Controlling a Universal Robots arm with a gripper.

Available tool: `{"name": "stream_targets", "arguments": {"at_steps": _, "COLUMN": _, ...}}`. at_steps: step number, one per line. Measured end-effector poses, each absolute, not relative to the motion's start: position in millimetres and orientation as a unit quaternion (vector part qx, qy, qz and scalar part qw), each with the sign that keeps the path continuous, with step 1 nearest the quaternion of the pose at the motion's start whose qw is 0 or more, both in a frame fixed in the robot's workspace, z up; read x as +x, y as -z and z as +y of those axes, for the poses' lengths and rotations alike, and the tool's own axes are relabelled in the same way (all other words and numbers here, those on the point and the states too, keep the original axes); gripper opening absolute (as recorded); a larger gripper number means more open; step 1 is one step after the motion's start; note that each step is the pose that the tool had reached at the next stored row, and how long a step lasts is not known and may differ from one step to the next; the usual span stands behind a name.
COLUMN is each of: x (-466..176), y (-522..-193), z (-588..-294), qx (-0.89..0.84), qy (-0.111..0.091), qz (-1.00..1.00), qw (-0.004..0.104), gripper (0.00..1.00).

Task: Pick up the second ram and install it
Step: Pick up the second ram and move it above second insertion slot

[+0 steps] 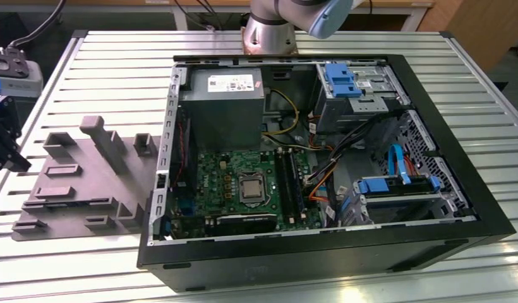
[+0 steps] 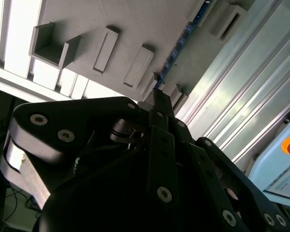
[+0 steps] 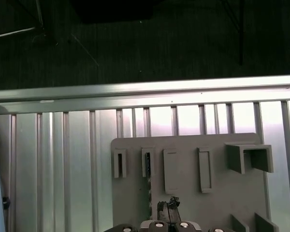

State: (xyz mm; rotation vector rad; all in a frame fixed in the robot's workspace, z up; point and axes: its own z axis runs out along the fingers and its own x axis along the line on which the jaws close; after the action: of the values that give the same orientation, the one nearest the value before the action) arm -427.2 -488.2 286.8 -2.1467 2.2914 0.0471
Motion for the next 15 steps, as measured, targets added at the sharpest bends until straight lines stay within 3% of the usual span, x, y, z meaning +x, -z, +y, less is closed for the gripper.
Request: {"name": "stream_targets", "arguments": {"at_steps": 15, "x": -427.2, "y": -279.8, "z": -488.2, "qx": -0.684, "qy": -0.015, "qz": 0.729, "qw": 0.001, "gripper": 0.11}}
